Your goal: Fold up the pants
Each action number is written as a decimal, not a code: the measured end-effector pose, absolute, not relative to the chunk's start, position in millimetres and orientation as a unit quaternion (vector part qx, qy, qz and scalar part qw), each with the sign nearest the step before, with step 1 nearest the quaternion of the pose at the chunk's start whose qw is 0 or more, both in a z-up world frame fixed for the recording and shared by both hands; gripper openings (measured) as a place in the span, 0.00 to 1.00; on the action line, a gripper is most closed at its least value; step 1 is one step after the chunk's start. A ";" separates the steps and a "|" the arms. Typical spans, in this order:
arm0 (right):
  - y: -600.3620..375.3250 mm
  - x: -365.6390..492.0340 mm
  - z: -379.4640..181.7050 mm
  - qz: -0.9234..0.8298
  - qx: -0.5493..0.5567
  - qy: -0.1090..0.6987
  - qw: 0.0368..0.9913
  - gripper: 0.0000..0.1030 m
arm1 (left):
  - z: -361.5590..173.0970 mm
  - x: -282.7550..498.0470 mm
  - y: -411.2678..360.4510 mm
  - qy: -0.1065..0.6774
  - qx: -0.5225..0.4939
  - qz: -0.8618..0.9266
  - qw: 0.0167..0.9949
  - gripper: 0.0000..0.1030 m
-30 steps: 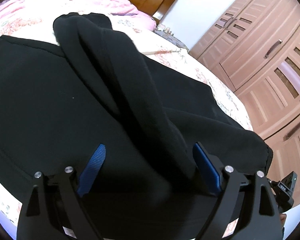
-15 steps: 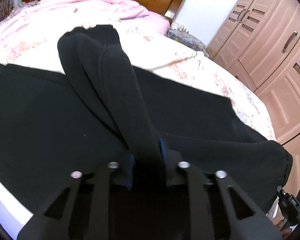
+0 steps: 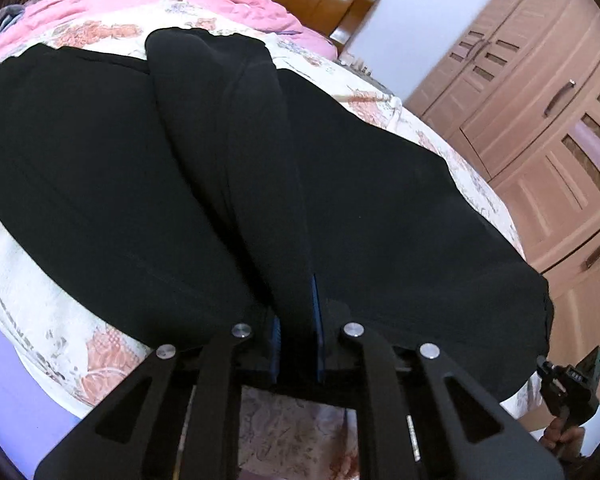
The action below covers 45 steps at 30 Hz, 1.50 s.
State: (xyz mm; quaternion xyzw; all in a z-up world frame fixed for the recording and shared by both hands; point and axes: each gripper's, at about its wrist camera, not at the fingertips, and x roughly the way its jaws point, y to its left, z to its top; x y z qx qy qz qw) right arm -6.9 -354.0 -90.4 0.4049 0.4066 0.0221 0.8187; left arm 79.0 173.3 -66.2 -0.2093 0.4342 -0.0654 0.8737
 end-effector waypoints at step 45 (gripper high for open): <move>-286.3 7.7 -90.3 0.204 0.348 0.463 0.789 0.36 | -48.3 77.1 4.7 0.425 -0.027 -0.275 0.862 0.82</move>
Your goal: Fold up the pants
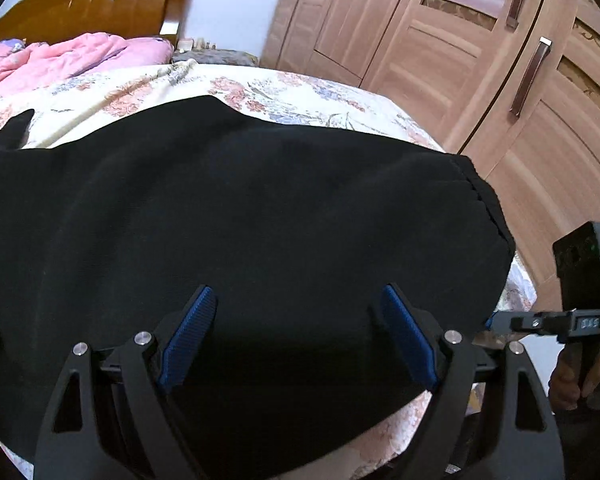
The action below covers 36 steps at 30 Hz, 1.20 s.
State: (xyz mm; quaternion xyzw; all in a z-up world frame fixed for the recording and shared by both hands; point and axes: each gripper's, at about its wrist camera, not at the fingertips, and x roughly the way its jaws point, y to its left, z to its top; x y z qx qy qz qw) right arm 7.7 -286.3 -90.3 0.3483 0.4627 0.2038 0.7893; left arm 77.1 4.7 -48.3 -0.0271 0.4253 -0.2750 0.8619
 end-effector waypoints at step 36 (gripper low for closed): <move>-309.9 101.0 -59.7 0.044 0.035 0.477 0.877 0.76 | -47.9 254.0 -85.9 0.459 0.138 -0.208 0.853 0.99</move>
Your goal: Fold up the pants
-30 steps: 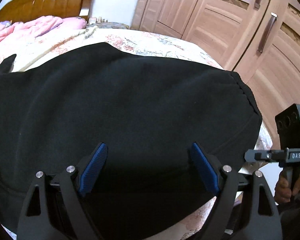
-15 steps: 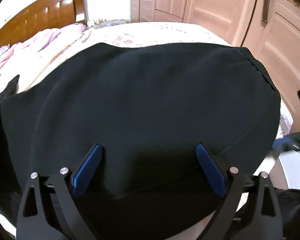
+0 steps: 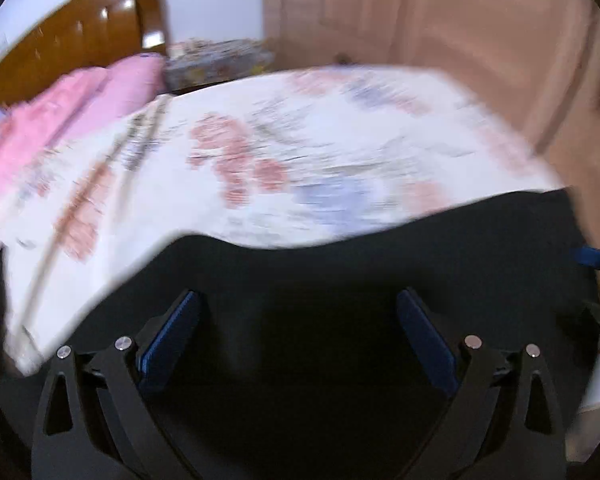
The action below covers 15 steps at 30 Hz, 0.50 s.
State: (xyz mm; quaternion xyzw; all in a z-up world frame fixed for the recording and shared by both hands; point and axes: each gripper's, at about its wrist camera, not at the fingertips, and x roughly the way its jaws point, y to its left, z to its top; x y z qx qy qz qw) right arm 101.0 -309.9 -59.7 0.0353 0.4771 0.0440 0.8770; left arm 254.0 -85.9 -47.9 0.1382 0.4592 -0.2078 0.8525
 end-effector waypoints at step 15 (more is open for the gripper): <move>-294.7 110.6 -51.9 0.010 -0.016 0.429 0.903 0.86 | -49.4 250.9 -91.1 0.401 0.166 -0.153 0.888 0.99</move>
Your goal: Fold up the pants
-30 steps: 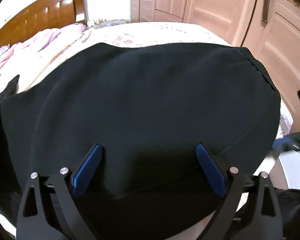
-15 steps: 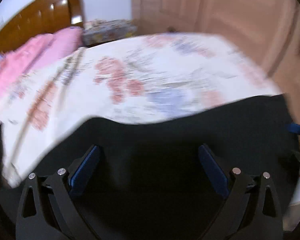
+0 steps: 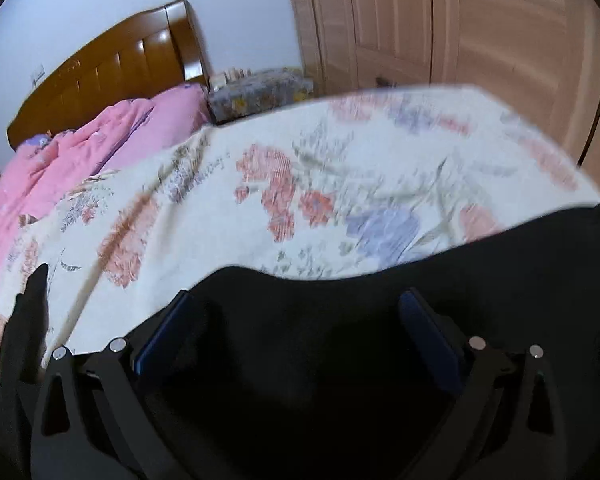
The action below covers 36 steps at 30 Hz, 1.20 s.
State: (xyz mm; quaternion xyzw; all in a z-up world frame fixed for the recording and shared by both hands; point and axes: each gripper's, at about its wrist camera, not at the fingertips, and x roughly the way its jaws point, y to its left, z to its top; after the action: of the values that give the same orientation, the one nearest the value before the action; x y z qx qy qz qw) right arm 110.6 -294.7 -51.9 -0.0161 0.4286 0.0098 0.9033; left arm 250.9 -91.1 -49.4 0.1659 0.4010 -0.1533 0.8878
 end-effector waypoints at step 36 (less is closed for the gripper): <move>-108.7 147.7 -15.8 0.207 -0.064 0.402 0.890 0.89 | 49.6 155.4 321.8 0.316 -0.138 0.106 0.933 0.08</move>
State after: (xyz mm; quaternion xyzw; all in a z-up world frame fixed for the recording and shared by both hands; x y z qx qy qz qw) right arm 147.7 -108.7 -15.8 -0.0641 0.4019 0.2068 0.8897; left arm 155.4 321.8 49.6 -0.1382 0.3157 0.1055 0.9328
